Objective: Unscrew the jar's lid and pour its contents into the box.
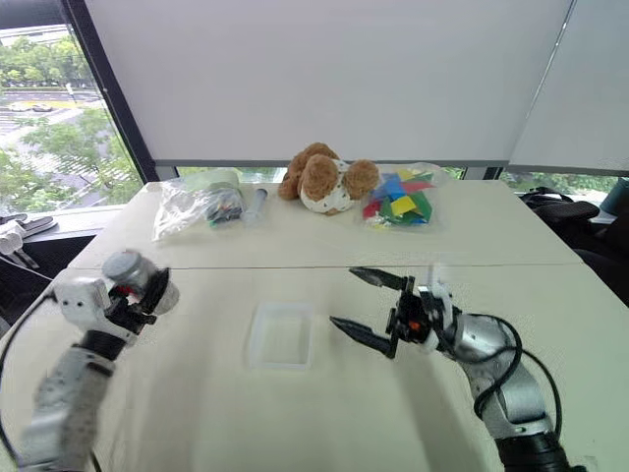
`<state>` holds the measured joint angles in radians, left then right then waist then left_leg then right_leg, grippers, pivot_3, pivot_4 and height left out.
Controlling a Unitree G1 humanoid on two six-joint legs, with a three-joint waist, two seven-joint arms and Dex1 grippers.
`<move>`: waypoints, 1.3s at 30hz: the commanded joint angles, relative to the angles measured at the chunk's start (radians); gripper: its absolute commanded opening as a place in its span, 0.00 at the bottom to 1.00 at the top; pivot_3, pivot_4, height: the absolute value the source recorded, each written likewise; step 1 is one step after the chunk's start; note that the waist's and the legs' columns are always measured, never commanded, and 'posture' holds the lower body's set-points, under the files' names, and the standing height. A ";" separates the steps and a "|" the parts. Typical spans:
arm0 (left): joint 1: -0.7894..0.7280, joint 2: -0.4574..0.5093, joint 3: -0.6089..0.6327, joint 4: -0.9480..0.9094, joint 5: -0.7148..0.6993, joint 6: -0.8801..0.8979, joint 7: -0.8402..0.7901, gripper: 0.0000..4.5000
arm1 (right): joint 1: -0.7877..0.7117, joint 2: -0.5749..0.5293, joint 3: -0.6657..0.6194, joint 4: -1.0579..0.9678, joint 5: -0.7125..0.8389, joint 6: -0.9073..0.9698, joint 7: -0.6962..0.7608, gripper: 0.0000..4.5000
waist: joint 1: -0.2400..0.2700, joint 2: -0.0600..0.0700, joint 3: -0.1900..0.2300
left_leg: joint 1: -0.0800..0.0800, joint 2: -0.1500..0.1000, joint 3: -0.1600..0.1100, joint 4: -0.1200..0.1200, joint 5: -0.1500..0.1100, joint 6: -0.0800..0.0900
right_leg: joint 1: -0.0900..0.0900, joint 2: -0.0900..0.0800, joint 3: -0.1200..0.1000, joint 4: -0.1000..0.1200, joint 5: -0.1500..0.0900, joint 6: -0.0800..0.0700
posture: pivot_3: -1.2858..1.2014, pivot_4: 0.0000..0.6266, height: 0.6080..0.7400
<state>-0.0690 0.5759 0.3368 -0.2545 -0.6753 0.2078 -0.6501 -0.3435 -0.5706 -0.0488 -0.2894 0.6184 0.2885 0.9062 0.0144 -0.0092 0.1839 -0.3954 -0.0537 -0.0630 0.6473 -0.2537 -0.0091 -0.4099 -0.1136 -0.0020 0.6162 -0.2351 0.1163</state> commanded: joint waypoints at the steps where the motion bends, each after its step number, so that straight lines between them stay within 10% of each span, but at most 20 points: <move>1: -0.029 0.119 -0.084 -0.071 -0.108 0.150 -0.216 0.49 | -0.137 0.025 0.051 -0.129 0.130 0.201 -0.085 1.00 | -0.004 0.003 0.000 | 0.000 0.000 0.000 0.000 0.000 0.000 | 0.001 -0.001 0.000 -0.001 0.000 0.000 | 0.52 0.24 1.00; 10: -0.230 0.102 -0.308 -0.062 -0.017 0.182 -0.335 0.49 | -0.430 0.136 0.198 -0.079 0.126 0.445 -0.175 1.00 | -0.006 0.002 0.000 | -0.001 -0.001 0.000 -0.001 0.000 0.001 | -0.001 0.001 -0.001 -0.001 0.000 0.001 | 0.52 0.24 1.00; 32: -0.249 -0.009 -0.355 -0.069 0.085 0.150 -0.333 0.49 | -0.488 0.183 0.257 -0.005 0.072 0.526 -0.103 1.00 | -0.027 0.002 0.000 | -0.002 -0.001 0.000 -0.001 0.000 0.001 | -0.002 0.001 -0.001 0.000 0.002 0.005 | 0.52 0.24 1.00; 37: -0.260 -0.018 -0.353 -0.069 0.087 0.153 -0.333 0.49 | -0.484 0.178 0.264 0.007 0.059 0.524 -0.074 0.51 | -0.027 0.002 0.000 | -0.002 -0.001 0.000 -0.001 0.000 0.001 | -0.002 0.001 -0.001 0.000 0.003 0.005 | 0.52 0.24 1.00; 39: -0.265 -0.019 -0.353 -0.071 0.085 0.154 -0.335 0.49 | -0.482 0.176 0.267 0.012 0.047 0.516 -0.064 0.51 | -0.027 0.002 0.000 | -0.002 -0.001 0.000 -0.001 0.000 0.001 | -0.002 0.001 -0.001 0.000 0.003 0.005 | 0.52 0.24 1.00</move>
<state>-0.3111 0.5595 -0.0251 -0.2951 -0.5831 0.3783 -0.9804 -0.8013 -0.3978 0.2223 -0.2681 0.6735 0.8253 0.8263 -0.0126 -0.0073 0.1842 -0.3972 -0.0551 -0.0631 0.6462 -0.2539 -0.0080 -0.4119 -0.1124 -0.0027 0.6159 -0.2326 0.1210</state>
